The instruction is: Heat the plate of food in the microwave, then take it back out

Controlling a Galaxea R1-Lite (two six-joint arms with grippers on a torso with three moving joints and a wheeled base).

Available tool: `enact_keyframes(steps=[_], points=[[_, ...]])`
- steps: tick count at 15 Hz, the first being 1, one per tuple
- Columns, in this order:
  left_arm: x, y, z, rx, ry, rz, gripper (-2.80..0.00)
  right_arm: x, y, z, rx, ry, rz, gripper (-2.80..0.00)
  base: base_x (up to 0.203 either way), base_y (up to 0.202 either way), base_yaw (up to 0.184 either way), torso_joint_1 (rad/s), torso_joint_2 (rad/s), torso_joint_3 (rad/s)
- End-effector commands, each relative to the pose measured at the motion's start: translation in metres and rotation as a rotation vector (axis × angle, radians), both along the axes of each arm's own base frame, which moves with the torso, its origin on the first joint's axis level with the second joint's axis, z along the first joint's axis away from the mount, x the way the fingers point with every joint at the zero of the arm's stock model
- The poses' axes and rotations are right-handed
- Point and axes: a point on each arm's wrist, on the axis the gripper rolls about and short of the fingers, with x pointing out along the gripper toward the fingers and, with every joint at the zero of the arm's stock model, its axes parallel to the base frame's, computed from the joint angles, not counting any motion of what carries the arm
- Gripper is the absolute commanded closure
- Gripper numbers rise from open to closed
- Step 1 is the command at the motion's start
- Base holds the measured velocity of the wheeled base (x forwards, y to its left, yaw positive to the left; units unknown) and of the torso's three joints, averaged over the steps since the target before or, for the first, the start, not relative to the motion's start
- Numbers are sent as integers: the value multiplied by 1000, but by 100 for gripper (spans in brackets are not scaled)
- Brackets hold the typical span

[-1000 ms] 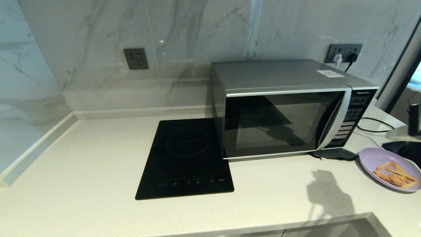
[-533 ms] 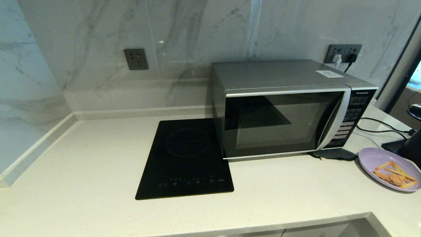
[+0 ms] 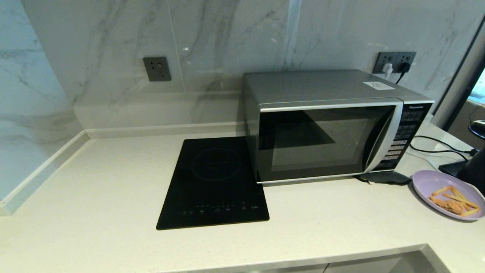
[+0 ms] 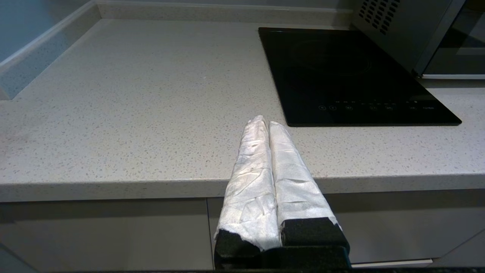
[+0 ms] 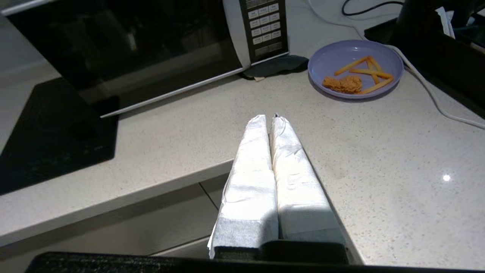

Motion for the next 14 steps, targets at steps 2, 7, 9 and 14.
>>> enact_keyframes(steps=[2,7,9,14], points=[[0,0,0,-1,1,0,0,-34,-3,-29,-56,-79,39,0,0,0,0,0,0,0],[0,0,0,-1,1,0,0,-16,-3,-95,-80,83,52,0,0,0,0,0,0,0],[0,0,0,-1,1,0,0,11,-3,-116,-93,61,70,0,0,0,0,0,0,0],[0,0,0,-1,1,0,0,45,-2,-145,-194,-122,99,0,0,0,0,0,0,0]])
